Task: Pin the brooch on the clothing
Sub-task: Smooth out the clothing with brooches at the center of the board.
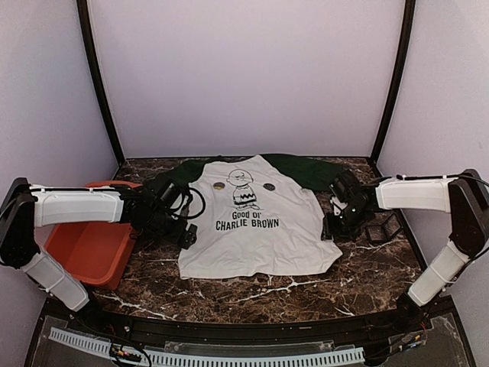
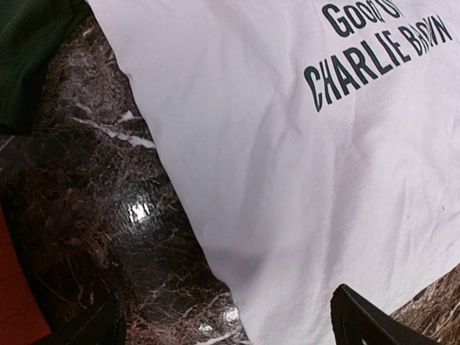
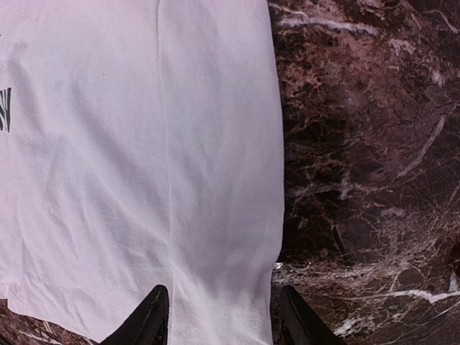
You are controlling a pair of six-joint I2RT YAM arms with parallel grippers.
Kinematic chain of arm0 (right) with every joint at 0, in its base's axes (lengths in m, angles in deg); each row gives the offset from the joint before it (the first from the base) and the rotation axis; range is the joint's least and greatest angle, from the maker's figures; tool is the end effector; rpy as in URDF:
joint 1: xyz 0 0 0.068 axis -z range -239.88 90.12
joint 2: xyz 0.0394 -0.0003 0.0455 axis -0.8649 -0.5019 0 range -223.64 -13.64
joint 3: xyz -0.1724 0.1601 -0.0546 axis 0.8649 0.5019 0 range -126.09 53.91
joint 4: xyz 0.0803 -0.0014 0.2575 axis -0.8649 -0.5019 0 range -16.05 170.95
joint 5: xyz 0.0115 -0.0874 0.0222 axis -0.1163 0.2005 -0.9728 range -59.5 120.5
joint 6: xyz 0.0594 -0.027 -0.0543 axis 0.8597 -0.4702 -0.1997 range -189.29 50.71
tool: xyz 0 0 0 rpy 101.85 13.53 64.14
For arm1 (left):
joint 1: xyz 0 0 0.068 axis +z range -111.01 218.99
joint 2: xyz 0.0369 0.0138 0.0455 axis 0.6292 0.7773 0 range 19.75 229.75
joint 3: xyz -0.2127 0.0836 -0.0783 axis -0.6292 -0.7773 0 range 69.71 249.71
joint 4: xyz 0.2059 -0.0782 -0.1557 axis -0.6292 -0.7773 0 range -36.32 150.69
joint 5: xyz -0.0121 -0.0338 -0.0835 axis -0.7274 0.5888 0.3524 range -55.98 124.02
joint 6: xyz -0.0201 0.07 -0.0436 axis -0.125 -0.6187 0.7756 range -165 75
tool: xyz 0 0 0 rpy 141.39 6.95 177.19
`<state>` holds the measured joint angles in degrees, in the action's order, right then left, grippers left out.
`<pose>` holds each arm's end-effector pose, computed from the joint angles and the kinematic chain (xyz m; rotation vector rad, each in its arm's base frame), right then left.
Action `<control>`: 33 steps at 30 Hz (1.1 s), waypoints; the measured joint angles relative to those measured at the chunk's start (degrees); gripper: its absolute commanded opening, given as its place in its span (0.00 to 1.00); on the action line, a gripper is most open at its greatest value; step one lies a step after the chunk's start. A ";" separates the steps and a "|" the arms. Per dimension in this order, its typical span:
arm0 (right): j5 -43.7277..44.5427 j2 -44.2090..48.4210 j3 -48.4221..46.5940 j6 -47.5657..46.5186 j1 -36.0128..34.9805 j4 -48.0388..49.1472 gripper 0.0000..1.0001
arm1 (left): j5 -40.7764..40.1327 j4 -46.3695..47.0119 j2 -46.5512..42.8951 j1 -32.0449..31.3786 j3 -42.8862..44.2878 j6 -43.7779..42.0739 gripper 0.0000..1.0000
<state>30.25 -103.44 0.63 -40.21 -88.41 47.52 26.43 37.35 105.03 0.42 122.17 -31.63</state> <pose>0.2720 0.1482 0.1025 0.0123 2.8268 0.2463 0.2635 -0.1975 0.1343 0.5058 2.4978 -0.1876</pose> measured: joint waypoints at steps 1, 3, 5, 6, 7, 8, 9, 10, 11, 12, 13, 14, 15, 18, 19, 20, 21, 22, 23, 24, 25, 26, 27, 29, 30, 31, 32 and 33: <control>-0.22 0.00 0.28 0.33 0.00 -0.13 0.50 | 0.79 -0.50 0.11 -0.09 -0.09 -0.02 0.99; -1.16 -0.02 0.37 0.87 0.00 -0.46 0.51 | 2.56 -1.27 0.46 -0.22 -0.13 -0.07 0.99; -1.95 -0.02 0.37 1.31 0.00 -0.66 0.51 | 5.35 -2.08 1.03 -0.26 -0.13 -0.24 0.99; -2.45 -0.02 0.37 1.46 0.00 -0.85 0.51 | 6.73 -2.45 1.38 -0.26 -0.13 -0.26 0.99; -2.82 0.00 0.37 1.51 0.00 -1.14 0.51 | 8.07 -2.75 1.68 -0.28 -0.13 -0.26 0.99; -3.21 0.00 0.37 1.53 0.00 -1.40 0.51 | 9.05 -3.04 1.90 -0.28 -0.13 -0.26 0.99; -3.43 -0.02 0.37 1.62 0.00 -1.64 0.51 | 10.49 -3.45 2.21 -0.28 -0.17 -0.26 0.99; -3.67 -0.02 0.42 1.68 0.00 -1.86 0.51 | 11.61 -3.58 2.43 -0.31 -0.26 -0.26 0.98; -3.85 -0.02 0.48 1.70 0.00 -2.03 0.50 | 12.87 -3.67 2.69 -0.31 -0.44 -0.26 0.98; -4.02 -0.02 0.61 1.73 0.00 -2.23 0.50 | 14.01 -3.91 3.06 -0.31 -0.55 -0.26 0.95; -4.11 -0.07 0.81 1.79 0.00 -2.51 0.50 | 14.88 -4.15 3.45 -0.31 -0.61 -0.26 0.92; -4.24 -0.13 1.01 1.88 0.00 -2.78 0.50 | 16.33 -4.44 4.04 -0.31 -0.70 -0.24 0.89; -4.46 -0.42 1.38 1.95 0.00 -2.95 0.49 | 17.70 -4.76 4.72 -0.31 -0.81 -0.37 0.88; -5.31 -0.87 2.36 1.90 0.00 -2.93 0.44 | 20.94 -5.77 6.69 -0.31 -1.27 -0.70 0.74; -5.84 -1.03 2.82 1.95 0.00 -2.93 0.42 | 21.57 -6.01 6.97 -0.31 -1.29 -0.94 0.67; -6.27 -1.18 3.23 1.99 0.00 -2.95 0.40 | 22.36 -5.99 7.04 -0.28 -1.31 -0.94 0.62; -6.64 -1.16 3.39 2.03 0.00 -2.89 0.36 | 22.91 -6.12 7.30 -0.28 -1.33 -1.14 0.47; -7.10 -1.14 3.50 2.01 0.00 -2.80 0.29 | 23.69 -6.12 7.50 -0.28 -1.36 -1.18 0.38; -7.58 -1.14 3.61 2.16 0.00 -2.67 0.22 | 24.57 -6.14 7.69 -0.28 -1.38 -0.96 0.20; -7.91 -1.11 3.69 1.88 0.00 -2.73 0.13 | 25.24 -6.14 7.96 -0.31 -1.51 -0.92 0.12; -8.33 -1.11 3.82 1.46 0.00 -2.67 0.05 | 26.12 -6.23 8.28 -0.31 -1.68 -1.01 0.03; -8.87 -1.11 4.00 1.70 0.00 -2.82 0.00 | 26.51 -6.29 8.50 -0.31 -1.97 -0.94 0.02; -9.20 -1.07 4.13 1.81 0.00 -3.13 0.00 | 27.10 -6.56 8.66 -0.28 -2.19 -0.92 0.01; -9.70 -0.83 4.22 1.77 0.00 -3.96 0.00 | 28.04 -7.26 8.66 -0.31 -2.49 -0.87 0.01; -9.81 -0.55 4.22 1.75 0.00 -4.63 0.00 | 28.24 -7.67 8.57 -0.31 -2.56 -0.94 0.01; -9.79 -0.17 4.22 1.77 0.00 -5.35 0.00 | 28.30 -8.28 8.35 -0.31 -2.64 -0.92 0.01; -9.81 0.39 4.22 1.90 0.00 -6.27 0.00 | 28.24 -9.05 7.96 -0.31 -2.75 -0.85 0.01; -9.81 1.07 4.22 1.97 0.00 -7.26 0.00 | 28.22 -9.77 7.45 -0.31 -2.80 -0.70 0.01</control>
<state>20.44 -102.37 4.85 -38.24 -88.41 40.26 54.65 27.58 112.48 0.12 119.38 -32.33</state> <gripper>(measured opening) 0.014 0.032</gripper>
